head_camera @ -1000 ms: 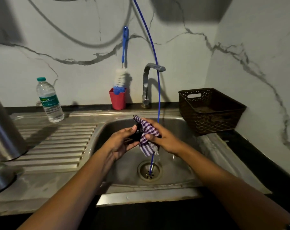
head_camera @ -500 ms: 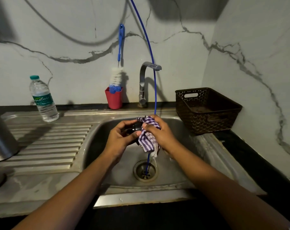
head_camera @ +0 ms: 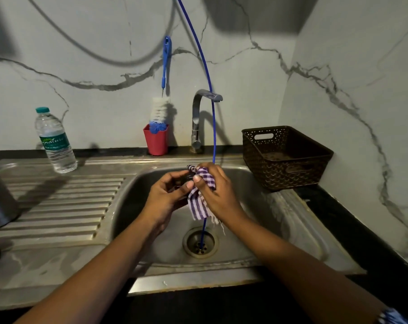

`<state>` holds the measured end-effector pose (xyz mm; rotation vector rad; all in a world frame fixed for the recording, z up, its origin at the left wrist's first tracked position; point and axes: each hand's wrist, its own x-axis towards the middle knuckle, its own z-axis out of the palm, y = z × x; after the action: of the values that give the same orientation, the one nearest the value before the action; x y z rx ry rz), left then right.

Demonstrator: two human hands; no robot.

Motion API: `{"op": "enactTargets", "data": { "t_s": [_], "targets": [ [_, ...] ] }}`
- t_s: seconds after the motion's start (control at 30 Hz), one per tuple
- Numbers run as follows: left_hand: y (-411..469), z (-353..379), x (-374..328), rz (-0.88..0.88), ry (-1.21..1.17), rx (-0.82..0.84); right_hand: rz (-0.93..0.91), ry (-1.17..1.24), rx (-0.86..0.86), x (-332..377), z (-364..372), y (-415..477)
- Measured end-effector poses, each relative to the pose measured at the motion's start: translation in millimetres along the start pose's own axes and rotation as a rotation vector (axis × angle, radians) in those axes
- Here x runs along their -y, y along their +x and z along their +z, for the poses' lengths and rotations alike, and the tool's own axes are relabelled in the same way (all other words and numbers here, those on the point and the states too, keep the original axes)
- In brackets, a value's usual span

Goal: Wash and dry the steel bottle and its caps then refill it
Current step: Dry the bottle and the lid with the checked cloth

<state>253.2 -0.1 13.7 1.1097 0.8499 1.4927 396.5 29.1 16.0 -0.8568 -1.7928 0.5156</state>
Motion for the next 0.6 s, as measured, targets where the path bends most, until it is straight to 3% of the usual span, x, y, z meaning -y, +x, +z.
{"op": "enactTargets", "data": {
  "t_s": [0.1, 0.17, 0.23, 0.33, 0.43, 0.5, 0.6],
  "targets": [
    [2, -8, 3, 0.238, 0.243, 0.040, 0.439, 0.416, -0.039, 11, 6, 8],
    [4, -8, 3, 0.312, 0.363, 0.066, 0.541, 0.497, -0.068, 14, 6, 9],
    [3, -2, 1, 0.240, 0.262, 0.043, 0.314, 0.307, -0.124, 14, 3, 3],
    [1, 4, -2, -0.006, 0.011, 0.049, -0.136, 0.001, -0.106, 0, -5, -2],
    [0, 2, -4, -0.066, 0.040, 0.064, -0.268, -0.081, -0.052, -4, -7, -2],
    [-1, 1, -5, 0.071, 0.141, 0.052, -0.075, 0.068, -0.086, 5, -4, -1],
    [-1, -4, -3, 0.327, 0.464, 0.067, 0.409, 0.359, -0.061, 10, 0, 5]
  ]
}}
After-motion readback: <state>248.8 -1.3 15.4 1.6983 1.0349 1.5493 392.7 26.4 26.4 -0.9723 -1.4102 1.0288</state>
